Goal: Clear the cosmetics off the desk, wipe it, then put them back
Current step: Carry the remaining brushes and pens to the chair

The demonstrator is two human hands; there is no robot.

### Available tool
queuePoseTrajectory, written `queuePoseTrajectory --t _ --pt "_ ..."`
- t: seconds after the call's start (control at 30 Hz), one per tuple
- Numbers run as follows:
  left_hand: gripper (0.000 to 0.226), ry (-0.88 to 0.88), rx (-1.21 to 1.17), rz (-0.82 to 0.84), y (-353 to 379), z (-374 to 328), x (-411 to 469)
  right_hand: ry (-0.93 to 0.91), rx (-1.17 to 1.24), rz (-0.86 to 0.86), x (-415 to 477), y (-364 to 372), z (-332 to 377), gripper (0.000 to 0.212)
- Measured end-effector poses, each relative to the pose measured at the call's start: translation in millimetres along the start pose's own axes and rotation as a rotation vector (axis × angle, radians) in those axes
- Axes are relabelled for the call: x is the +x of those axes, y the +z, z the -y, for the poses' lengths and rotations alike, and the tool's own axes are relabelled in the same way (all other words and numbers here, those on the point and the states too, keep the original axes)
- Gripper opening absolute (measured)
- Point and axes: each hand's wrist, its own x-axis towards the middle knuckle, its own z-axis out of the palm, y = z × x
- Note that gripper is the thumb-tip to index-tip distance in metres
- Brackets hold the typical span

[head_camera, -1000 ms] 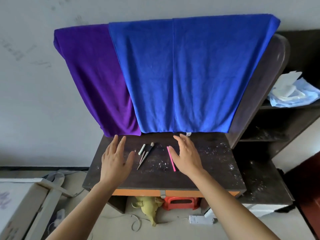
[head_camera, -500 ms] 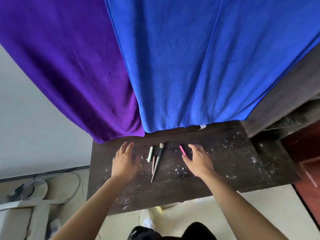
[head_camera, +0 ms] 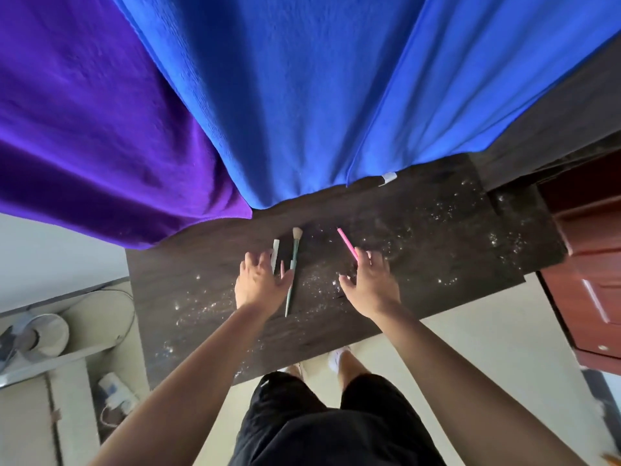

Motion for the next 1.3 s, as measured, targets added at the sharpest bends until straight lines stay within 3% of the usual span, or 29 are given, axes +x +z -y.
queuePoseTrajectory --t 0.33,0.73,1.03,1.3 --pt "0.042 0.048 0.019 -0.032 10.6 -8.1 -12.4 -0.164 0.025 -0.008 9.0 0.9 -12.7 0.028" --pt "0.046 -0.085 -0.005 0.017 14.2 -20.7 -3.1 -0.073 0.172 0.028 16.1 -1.4 -37.5 0.020" --pt "0.023 -0.110 0.032 -0.049 17.5 -25.8 -2.4 -0.083 0.230 0.014 11.5 0.0 -51.4 0.020" --pt "0.017 -0.142 0.094 -0.059 11.6 -23.8 -11.7 -0.088 0.234 0.005 13.6 -2.2 -55.6 0.021"
